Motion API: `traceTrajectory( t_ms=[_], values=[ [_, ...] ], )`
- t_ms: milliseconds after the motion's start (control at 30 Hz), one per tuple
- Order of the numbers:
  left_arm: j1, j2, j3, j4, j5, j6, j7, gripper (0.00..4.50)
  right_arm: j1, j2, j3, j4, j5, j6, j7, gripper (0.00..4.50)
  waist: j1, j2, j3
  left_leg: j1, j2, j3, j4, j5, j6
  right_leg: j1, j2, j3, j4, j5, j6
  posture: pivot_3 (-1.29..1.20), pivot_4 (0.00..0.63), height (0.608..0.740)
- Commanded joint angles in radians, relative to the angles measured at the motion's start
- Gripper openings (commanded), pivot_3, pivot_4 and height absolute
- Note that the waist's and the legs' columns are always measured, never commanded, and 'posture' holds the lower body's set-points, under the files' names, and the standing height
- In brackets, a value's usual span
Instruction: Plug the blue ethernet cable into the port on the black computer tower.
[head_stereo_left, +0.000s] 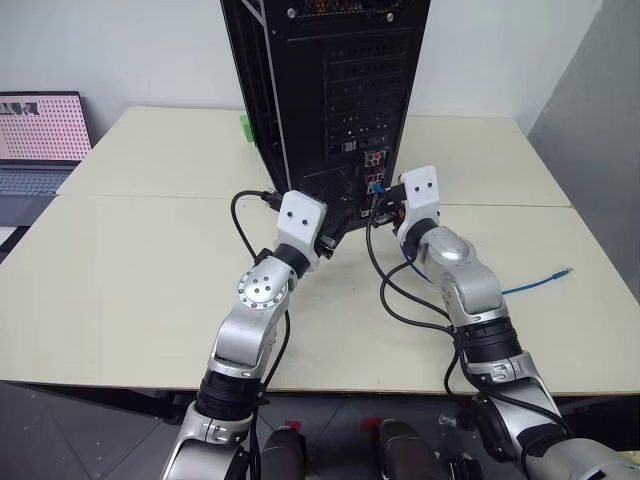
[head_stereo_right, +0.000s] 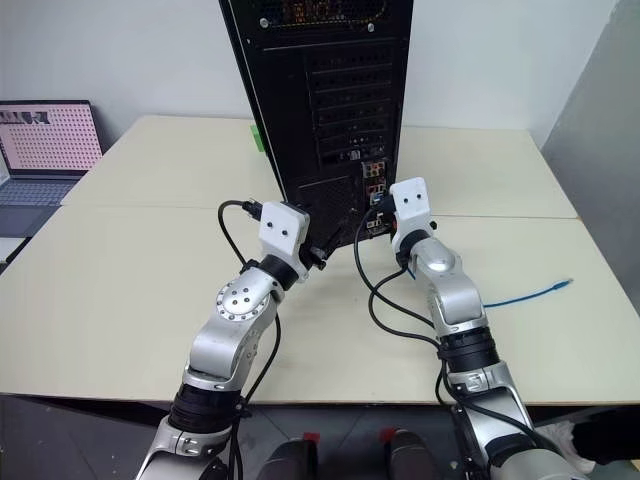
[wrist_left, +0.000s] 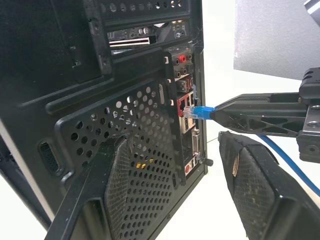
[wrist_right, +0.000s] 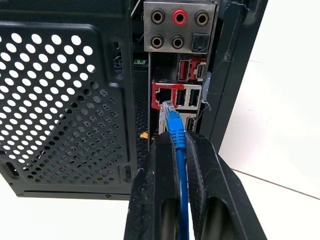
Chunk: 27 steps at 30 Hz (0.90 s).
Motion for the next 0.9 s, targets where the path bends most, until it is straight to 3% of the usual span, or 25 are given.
traceTrajectory(
  t_ms=[33, 900],
  values=[
    [-0.003, -0.003, -0.009, -0.024, 0.009, -0.011, -0.004, 2.9, -0.041, 0.003, -0.011, -0.019, -0.006, -0.038, 0.011, 0.0, -0.002, 0.0, 0.0, 0.0, 0.0, 0.0, 0.0, 0.0, 0.0, 0.0, 0.0, 0.0, 0.0, 0.0, 0.0, 0.0, 0.15, 0.74],
    [0.031, 0.022, 0.013, -0.03, 0.013, -0.006, -0.005, 2.9, -0.072, 0.025, 0.005, 0.008, -0.058, -0.044, 0.028, 0.0, -0.007, 0.0, 0.0, 0.0, 0.0, 0.0, -0.002, 0.0, 0.0, -0.001, 0.0, 0.001, 0.0, 0.0, 0.0, 0.0, 0.15, 0.74]
  ],
)
